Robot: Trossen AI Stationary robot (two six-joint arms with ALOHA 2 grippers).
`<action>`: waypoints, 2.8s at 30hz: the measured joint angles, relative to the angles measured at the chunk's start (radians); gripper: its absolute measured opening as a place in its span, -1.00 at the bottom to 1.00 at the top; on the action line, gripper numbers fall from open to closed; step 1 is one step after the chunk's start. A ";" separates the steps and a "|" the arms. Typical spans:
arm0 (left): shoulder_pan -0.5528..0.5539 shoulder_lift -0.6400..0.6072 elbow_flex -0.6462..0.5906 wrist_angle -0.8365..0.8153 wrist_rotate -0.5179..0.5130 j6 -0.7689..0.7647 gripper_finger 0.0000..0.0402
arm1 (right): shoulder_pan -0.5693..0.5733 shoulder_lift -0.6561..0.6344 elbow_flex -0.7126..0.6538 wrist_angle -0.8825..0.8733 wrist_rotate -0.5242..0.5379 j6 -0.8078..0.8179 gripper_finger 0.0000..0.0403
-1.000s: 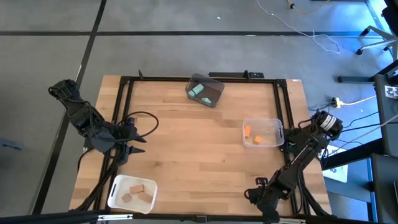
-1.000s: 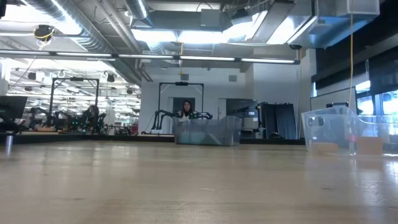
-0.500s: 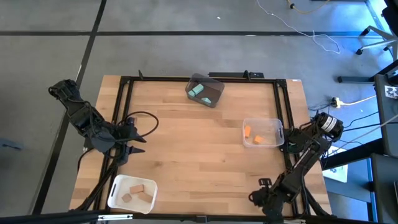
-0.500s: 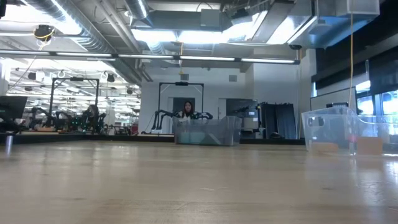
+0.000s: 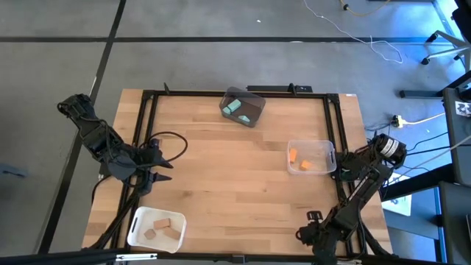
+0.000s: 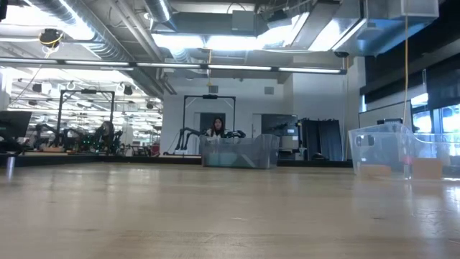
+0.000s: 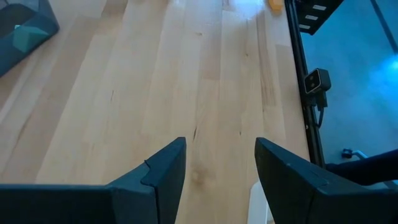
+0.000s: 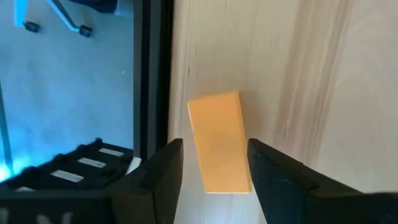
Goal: Sort & place blocks by color
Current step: Put the yellow block into the transparent bin
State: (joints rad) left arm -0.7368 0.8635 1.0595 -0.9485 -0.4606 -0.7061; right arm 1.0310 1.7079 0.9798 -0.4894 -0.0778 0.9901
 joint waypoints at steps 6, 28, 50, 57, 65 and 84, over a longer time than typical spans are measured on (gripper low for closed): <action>0.000 0.000 0.000 0.000 -0.021 0.001 -0.09 | 0.009 0.049 -0.001 0.014 -0.004 0.001 -0.11; 0.000 0.000 0.000 0.000 -0.026 0.001 -0.09 | 0.011 0.106 0.003 0.018 0.069 0.084 -0.11; 0.000 0.000 0.000 0.000 -0.029 0.001 -0.09 | 0.010 0.107 0.001 0.029 0.123 0.127 -0.11; 0.000 0.000 0.000 0.000 -0.029 0.001 -0.09 | 0.010 0.121 -0.002 0.028 0.136 0.125 -0.11; 0.000 0.000 0.000 0.000 -0.042 0.001 -0.09 | 0.009 0.131 0.002 0.012 0.144 0.126 -0.11; 0.000 0.000 0.000 -0.002 -0.071 0.002 -0.09 | 0.005 0.119 0.009 -0.004 0.149 0.165 -0.37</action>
State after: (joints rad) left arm -0.7372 0.8635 1.0595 -0.9501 -0.5312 -0.7040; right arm 1.0359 1.8269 0.9884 -0.4934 0.0712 1.1556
